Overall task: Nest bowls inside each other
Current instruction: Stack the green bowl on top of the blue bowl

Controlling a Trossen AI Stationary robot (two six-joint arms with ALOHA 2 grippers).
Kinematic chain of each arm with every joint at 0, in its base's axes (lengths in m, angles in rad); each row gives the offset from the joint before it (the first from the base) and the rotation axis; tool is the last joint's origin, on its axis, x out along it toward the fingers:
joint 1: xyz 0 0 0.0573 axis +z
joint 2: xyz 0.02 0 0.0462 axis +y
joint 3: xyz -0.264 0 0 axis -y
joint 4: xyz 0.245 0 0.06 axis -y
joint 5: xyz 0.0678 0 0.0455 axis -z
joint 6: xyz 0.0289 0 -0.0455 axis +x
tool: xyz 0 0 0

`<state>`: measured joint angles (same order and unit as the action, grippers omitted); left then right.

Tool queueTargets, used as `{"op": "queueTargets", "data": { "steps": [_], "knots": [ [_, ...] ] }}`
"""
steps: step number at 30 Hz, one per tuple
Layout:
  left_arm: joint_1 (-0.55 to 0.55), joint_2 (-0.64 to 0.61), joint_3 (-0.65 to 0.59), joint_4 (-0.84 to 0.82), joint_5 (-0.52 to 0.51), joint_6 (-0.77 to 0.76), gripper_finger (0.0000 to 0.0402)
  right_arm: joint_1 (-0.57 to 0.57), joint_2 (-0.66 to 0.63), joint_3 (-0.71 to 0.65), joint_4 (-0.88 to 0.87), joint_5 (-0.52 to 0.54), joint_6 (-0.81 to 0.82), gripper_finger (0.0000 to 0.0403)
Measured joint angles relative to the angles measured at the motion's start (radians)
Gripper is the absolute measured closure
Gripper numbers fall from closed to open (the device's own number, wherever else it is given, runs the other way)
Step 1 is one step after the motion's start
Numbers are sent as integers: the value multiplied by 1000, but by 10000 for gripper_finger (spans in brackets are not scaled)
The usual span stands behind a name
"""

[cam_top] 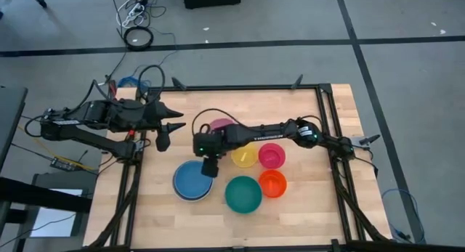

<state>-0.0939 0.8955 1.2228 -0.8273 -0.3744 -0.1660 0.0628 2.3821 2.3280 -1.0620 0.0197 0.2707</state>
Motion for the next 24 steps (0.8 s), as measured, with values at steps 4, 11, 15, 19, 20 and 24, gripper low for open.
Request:
{"op": "queueTargets", "data": {
  "steps": [4, 11, 15, 19, 20, 24],
  "knots": [
    [0, 0, 0, -24, 0, -2, 238, 15, -32, 0, -201, 88, 8, 217],
    [0, 0, 0, -31, 0, -3, 238, 76, -98, 0, -382, 124, -25, 221],
    [0, 0, 0, -33, 0, -3, 238, 123, -112, 0, -435, 96, -86, 218],
    [0, 0, 0, -36, 0, -3, 238, 186, -120, 0, -464, 93, -201, 218],
    [0, 0, 0, -37, 0, -3, 238, 202, -118, 0, -463, 99, -236, 219],
    [0, 0, 0, -43, 0, -3, 238, 247, -117, 0, -427, 138, -296, 219]
  ]
}}
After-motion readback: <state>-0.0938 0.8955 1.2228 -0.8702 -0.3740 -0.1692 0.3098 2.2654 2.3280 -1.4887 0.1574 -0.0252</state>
